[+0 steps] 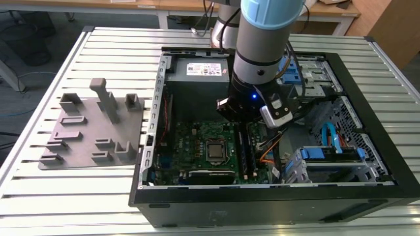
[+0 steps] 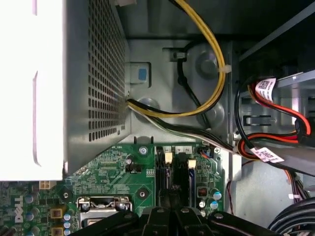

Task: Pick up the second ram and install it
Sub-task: 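Press down the second ram until it locks into place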

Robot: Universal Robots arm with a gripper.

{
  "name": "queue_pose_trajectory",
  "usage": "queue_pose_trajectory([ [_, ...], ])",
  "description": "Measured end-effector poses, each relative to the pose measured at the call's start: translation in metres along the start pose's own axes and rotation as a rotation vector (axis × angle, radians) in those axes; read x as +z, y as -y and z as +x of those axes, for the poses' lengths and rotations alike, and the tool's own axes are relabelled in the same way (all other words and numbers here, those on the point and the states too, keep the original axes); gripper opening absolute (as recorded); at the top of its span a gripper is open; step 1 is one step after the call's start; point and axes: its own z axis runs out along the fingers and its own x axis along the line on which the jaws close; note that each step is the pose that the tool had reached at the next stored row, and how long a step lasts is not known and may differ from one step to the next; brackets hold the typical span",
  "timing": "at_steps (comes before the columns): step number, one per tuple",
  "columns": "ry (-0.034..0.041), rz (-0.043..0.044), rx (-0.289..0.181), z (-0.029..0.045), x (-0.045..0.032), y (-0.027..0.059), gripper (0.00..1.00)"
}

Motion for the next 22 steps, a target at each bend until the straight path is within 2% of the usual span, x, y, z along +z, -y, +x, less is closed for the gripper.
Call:
queue_pose_trajectory([
  [8,0.0000,0.0001,0.000,0.0001,0.0030,-0.0001,0.11],
  [10,0.0008,-0.0020,0.000,-0.0001,-0.0007,-0.0004,0.11],
  [12,0.0001,0.0000,0.000,-0.0001,-0.0061,-0.0003,0.11],
  [13,0.0003,-0.0007,0.000,-0.0001,-0.0058,0.0003,0.11],
  [15,0.0001,0.0008,0.000,-0.0003,-0.0062,0.0049,0.11],
  [22,0.0006,0.0165,0.000,-0.0009,-0.0050,0.0288,0.11],
])
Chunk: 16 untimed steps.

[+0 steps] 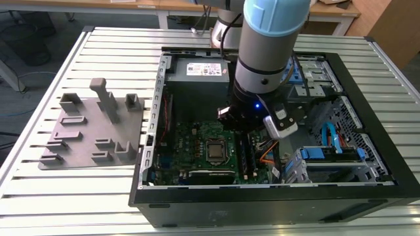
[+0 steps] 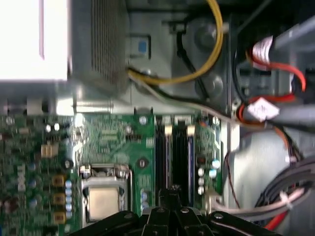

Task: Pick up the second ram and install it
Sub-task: 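Press down the second ram until it locks into place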

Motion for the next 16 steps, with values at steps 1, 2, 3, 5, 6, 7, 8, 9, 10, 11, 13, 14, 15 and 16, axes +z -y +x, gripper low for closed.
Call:
queue_pose_trajectory([
  [1,0.0001,0.0026,0.000,-0.0001,0.0003,0.0033,0.11],
  [2,0.0002,0.0055,0.000,-0.0002,0.0006,0.0065,0.11],
  [3,0.0003,0.0086,0.000,-0.0003,0.0009,0.0099,0.11],
  [5,0.0004,0.0143,0.000,-0.0005,0.0014,0.0164,0.11],
  [6,0.0005,0.0183,-0.001,-0.0005,0.0017,0.0194,0.11],
  [7,0.0007,0.0224,-0.001,-0.0006,0.0020,0.0223,0.11],
  [8,0.0008,0.0260,-0.001,-0.0007,0.0023,0.0253,0.11],
  [9,0.0009,0.0293,-0.001,-0.0008,0.0027,0.0286,0.11],
  [10,0.0010,0.0329,-0.001,-0.0009,0.0032,0.0309,0.11],
  [11,0.0009,0.0348,-0.001,-0.0008,0.0040,0.0319,0.11],
  [13,0.0009,0.0363,-0.001,-0.0007,0.0054,0.0323,0.11],
  [14,0.0008,0.0371,-0.001,-0.0007,0.0061,0.0324,0.11],
  [15,0.0008,0.0379,-0.001,-0.0007,0.0070,0.0325,0.11],
  [16,0.0009,0.0380,-0.001,-0.0007,0.0082,0.0326,0.11],
])
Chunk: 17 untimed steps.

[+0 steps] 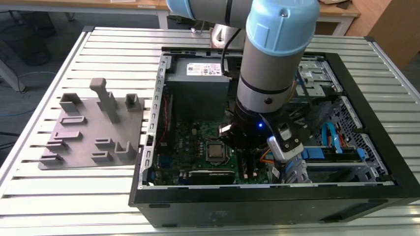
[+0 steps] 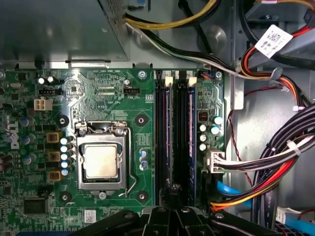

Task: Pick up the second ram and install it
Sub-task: 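Press down the second ram until it locks into place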

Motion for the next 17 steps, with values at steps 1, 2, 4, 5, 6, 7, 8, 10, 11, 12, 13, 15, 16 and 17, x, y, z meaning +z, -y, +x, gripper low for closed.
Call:
queue_pose_trajectory([
  [1,0.0000,0.0003,0.000,0.0000,0.0005,0.0000,0.11],
  [2,0.0001,0.0001,0.000,0.0000,0.0009,0.0001,0.11],
  [4,0.0002,0.0025,0.000,-0.0001,0.0009,0.0001,0.11],
  [5,0.0005,0.0025,0.000,-0.0001,0.0004,0.0002,0.11],
  [6,0.0020,0.0007,0.000,-0.0002,-0.0014,0.0001,0.11],
  [7,0.0030,0.0004,0.000,-0.0002,-0.0042,0.0001,0.11],
  [8,0.0035,0.0019,0.000,-0.0003,-0.0083,0.0004,0.11],
  [10,0.0051,0.0023,0.000,-0.0002,-0.0123,0.0005,0.11],
  [11,0.0054,0.0020,0.000,-0.0001,-0.0127,-0.0006,0.11],
  [12,0.0053,0.0025,0.000,0.0001,-0.0130,-0.0027,0.11],
  [13,0.0054,0.0025,0.000,0.0003,-0.0131,-0.0060,0.11],
  [15,0.0053,0.0025,0.000,0.0007,-0.0136,-0.0149,0.11],
  [16,0.0053,0.0027,0.000,0.0008,-0.0138,-0.0194,0.11],
  [17,0.0053,0.0025,0.000,0.0009,-0.0140,-0.0239,0.11],
])
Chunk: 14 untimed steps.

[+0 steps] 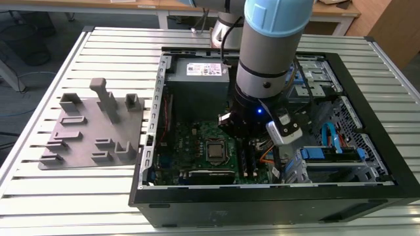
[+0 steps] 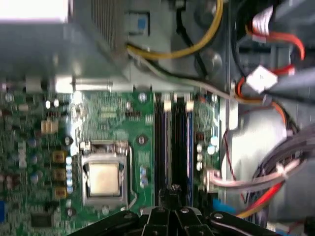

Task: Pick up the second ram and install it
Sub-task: 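Press down the second ram until it locks into place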

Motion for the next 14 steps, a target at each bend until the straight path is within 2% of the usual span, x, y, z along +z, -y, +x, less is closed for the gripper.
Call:
queue_pose_trajectory([
  [2,0.0003,0.0001,0.000,0.0001,-0.0012,-0.0051,0.11],
  [4,0.0020,0.0000,0.000,0.0000,-0.0063,-0.0056,0.11],
  [10,0.0042,-0.0001,0.000,-0.0003,-0.0302,-0.0046,0.11],
  [12,0.0044,0.0000,0.000,-0.0004,-0.0338,-0.0044,0.11],
  [14,0.0046,-0.0006,0.000,-0.0004,-0.0341,-0.0044,0.11],
])
